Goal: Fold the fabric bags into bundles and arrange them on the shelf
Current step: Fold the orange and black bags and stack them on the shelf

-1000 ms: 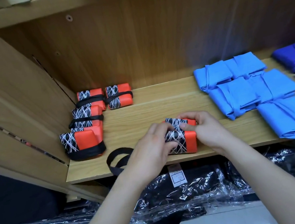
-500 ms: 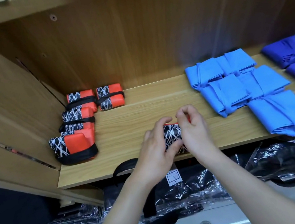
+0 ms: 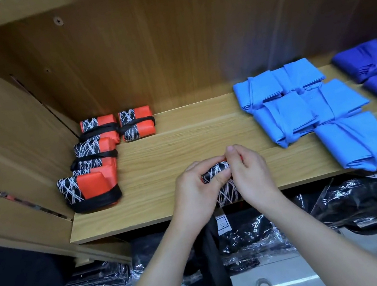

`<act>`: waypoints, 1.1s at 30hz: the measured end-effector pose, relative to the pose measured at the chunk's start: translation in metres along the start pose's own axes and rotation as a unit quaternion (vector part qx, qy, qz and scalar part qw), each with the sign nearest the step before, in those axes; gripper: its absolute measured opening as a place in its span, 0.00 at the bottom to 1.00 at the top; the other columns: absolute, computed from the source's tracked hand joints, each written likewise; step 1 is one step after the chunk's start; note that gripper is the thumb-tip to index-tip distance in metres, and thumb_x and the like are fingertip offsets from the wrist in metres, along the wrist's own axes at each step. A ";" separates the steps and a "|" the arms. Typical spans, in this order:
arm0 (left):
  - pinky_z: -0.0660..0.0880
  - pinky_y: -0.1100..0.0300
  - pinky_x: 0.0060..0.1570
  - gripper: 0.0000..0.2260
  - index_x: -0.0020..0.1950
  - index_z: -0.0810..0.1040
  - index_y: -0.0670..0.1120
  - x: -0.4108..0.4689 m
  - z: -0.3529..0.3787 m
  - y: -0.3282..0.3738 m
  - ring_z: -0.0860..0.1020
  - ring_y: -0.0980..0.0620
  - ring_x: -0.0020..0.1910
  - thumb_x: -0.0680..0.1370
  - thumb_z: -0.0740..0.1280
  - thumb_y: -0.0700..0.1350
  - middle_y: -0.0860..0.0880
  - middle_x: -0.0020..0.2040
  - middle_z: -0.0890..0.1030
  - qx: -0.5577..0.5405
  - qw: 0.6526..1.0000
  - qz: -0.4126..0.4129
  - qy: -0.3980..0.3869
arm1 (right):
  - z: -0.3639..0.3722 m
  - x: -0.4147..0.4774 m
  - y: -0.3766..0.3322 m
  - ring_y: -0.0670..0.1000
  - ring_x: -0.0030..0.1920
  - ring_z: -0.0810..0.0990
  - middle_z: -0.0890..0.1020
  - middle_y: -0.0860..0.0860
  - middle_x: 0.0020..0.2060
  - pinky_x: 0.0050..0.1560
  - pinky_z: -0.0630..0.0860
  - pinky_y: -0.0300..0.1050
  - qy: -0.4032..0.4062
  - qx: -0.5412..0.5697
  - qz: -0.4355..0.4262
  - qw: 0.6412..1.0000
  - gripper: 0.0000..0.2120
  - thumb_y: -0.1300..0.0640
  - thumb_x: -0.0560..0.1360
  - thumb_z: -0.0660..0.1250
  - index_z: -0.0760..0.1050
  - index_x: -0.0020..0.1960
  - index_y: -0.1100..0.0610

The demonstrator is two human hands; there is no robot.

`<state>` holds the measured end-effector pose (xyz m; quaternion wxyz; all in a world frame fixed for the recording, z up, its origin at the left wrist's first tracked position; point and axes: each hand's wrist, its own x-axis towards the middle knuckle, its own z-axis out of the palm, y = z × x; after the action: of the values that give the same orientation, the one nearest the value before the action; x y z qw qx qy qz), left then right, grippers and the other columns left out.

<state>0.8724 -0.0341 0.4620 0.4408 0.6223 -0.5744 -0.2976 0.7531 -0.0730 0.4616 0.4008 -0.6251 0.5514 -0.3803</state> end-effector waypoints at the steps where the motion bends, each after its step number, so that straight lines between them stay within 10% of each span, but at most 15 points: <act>1: 0.70 0.70 0.51 0.13 0.59 0.83 0.52 -0.002 0.001 0.001 0.78 0.62 0.49 0.74 0.73 0.50 0.55 0.48 0.82 0.039 0.999 0.022 -0.011 | 0.000 -0.001 0.002 0.44 0.30 0.67 0.70 0.47 0.27 0.35 0.64 0.45 0.015 0.000 -0.001 1.000 0.19 0.56 0.83 0.55 0.67 0.34 0.58; 6: 0.70 0.65 0.57 0.22 0.73 0.70 0.52 -0.008 -0.014 0.006 0.75 0.58 0.55 0.80 0.61 0.55 0.53 0.55 0.78 0.153 0.973 0.065 -0.161 | -0.011 0.003 0.004 0.49 0.30 0.68 0.70 0.50 0.25 0.36 0.64 0.51 0.011 -0.043 -0.043 0.998 0.20 0.56 0.82 0.56 0.68 0.33 0.62; 10: 0.73 0.62 0.56 0.19 0.66 0.78 0.53 -0.010 -0.022 0.009 0.79 0.57 0.51 0.76 0.70 0.52 0.53 0.53 0.83 0.084 0.993 0.042 -0.075 | -0.012 0.004 0.000 0.46 0.30 0.69 0.70 0.47 0.24 0.35 0.67 0.43 -0.001 -0.018 -0.047 0.999 0.22 0.51 0.82 0.57 0.76 0.38 0.64; 13: 0.74 0.64 0.52 0.15 0.62 0.81 0.51 -0.011 -0.029 0.009 0.79 0.60 0.49 0.76 0.70 0.48 0.54 0.50 0.83 0.112 0.990 0.072 -0.050 | -0.028 0.004 -0.010 0.37 0.35 0.76 0.80 0.41 0.30 0.39 0.70 0.36 -0.177 0.039 -0.055 0.982 0.16 0.41 0.77 0.61 0.81 0.41 0.50; 17: 0.70 0.72 0.55 0.13 0.61 0.82 0.48 -0.016 -0.029 0.016 0.78 0.62 0.52 0.76 0.71 0.43 0.54 0.51 0.84 0.133 0.981 0.108 -0.088 | -0.056 0.016 -0.028 0.34 0.39 0.77 0.81 0.35 0.35 0.40 0.70 0.30 -0.410 -0.188 -0.064 0.890 0.15 0.40 0.67 0.75 0.81 0.49 0.45; 24: 0.73 0.68 0.50 0.31 0.70 0.64 0.68 -0.019 -0.065 0.031 0.76 0.62 0.47 0.72 0.75 0.51 0.65 0.55 0.75 0.206 0.961 0.005 -0.186 | -0.091 0.033 -0.043 0.48 0.38 0.79 0.81 0.50 0.37 0.43 0.76 0.51 -0.342 -0.214 -0.133 0.905 0.14 0.43 0.65 0.78 0.80 0.40 0.52; 26: 0.73 0.67 0.52 0.23 0.65 0.73 0.63 -0.022 -0.086 0.033 0.77 0.61 0.47 0.72 0.75 0.51 0.61 0.51 0.80 0.266 0.941 -0.021 -0.207 | -0.105 0.038 -0.046 0.48 0.38 0.78 0.79 0.50 0.38 0.43 0.74 0.48 -0.299 -0.184 -0.152 0.924 0.14 0.44 0.63 0.78 0.80 0.40 0.53; 33: 0.77 0.64 0.44 0.09 0.44 0.85 0.49 -0.031 -0.129 0.047 0.82 0.52 0.42 0.72 0.75 0.54 0.48 0.43 0.85 -0.083 0.989 -0.067 -0.098 | -0.111 0.038 -0.057 0.43 0.33 0.75 0.78 0.46 0.34 0.33 0.70 0.35 -0.275 -0.109 -0.159 0.942 0.13 0.47 0.61 0.76 0.79 0.37 0.54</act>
<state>0.9593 0.0249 0.5555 0.4113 0.5883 -0.5453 -0.4329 0.6775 -0.1161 0.5587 0.4002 -0.8250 0.3509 -0.1899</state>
